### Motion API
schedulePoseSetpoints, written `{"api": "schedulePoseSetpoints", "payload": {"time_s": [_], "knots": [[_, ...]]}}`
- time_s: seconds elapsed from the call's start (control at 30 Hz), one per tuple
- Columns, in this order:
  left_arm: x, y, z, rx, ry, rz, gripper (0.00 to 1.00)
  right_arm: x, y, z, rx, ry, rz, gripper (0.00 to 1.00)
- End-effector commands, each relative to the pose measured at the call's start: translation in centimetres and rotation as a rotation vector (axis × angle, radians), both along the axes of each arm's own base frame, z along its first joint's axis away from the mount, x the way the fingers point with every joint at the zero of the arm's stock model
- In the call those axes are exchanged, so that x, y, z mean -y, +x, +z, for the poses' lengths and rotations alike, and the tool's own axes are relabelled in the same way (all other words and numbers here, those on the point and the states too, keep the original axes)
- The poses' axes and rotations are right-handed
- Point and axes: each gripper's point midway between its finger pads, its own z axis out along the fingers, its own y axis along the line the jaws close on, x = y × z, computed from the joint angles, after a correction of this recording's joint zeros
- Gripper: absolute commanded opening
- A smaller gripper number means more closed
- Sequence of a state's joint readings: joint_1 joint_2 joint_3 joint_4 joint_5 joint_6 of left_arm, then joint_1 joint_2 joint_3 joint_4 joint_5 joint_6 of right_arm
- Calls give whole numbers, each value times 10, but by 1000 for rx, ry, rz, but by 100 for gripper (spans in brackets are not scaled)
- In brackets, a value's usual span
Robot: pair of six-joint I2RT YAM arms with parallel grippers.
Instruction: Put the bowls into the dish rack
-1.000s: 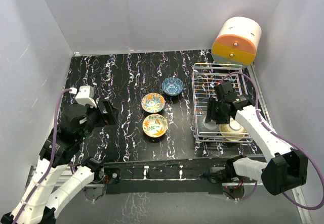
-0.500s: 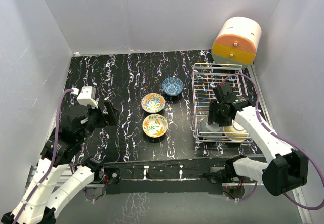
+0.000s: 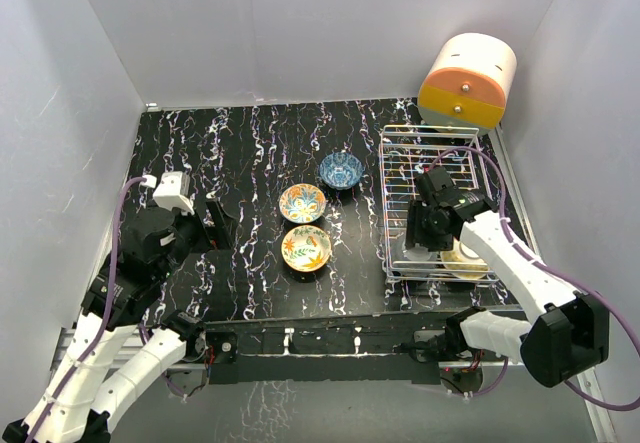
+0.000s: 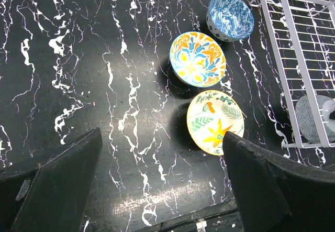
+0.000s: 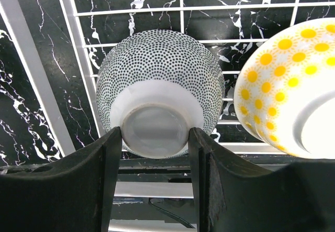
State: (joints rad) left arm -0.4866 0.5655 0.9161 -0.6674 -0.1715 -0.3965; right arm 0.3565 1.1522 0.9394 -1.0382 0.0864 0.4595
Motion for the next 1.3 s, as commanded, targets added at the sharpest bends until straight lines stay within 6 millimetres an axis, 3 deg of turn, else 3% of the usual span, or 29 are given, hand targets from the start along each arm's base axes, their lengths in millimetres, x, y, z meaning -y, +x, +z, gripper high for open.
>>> {"api": "schedulePoseSetpoints", "payload": {"time_s": [0.0, 0.07, 0.2, 0.3, 0.4, 0.6, 0.73, 0.9, 1.13, 1.27], "knots": [[1, -2, 2, 10, -4, -11, 97, -10, 7, -2, 27, 15, -24, 47], [0, -3, 3, 10, -1, -9, 97, -5, 7, -1, 31, -7, -37, 60], [-1, -3, 2, 9, 3, -5, 97, 0, 10, 6, 70, -21, -63, 75], [-1, -3, 3, 11, 1, -7, 97, -1, 13, 10, 91, -12, -66, 98], [-1, -2, 3, 12, 3, -7, 97, -2, 20, 21, 125, -9, -69, 99], [-1, 3, 10, 24, 9, 2, 97, -9, 53, 72, 262, 2, -43, 99], [0, 9, 20, 40, 16, 8, 97, -16, 73, 94, 302, 6, -13, 99], [-2, 16, 34, 60, 35, 24, 97, -48, 101, 109, 337, 79, 64, 99], [-7, 19, 46, 69, 43, 55, 97, -123, 131, 139, 441, 66, 218, 99], [-7, 19, 51, 73, 32, 59, 97, -155, 160, 136, 470, 77, 268, 99]]}}
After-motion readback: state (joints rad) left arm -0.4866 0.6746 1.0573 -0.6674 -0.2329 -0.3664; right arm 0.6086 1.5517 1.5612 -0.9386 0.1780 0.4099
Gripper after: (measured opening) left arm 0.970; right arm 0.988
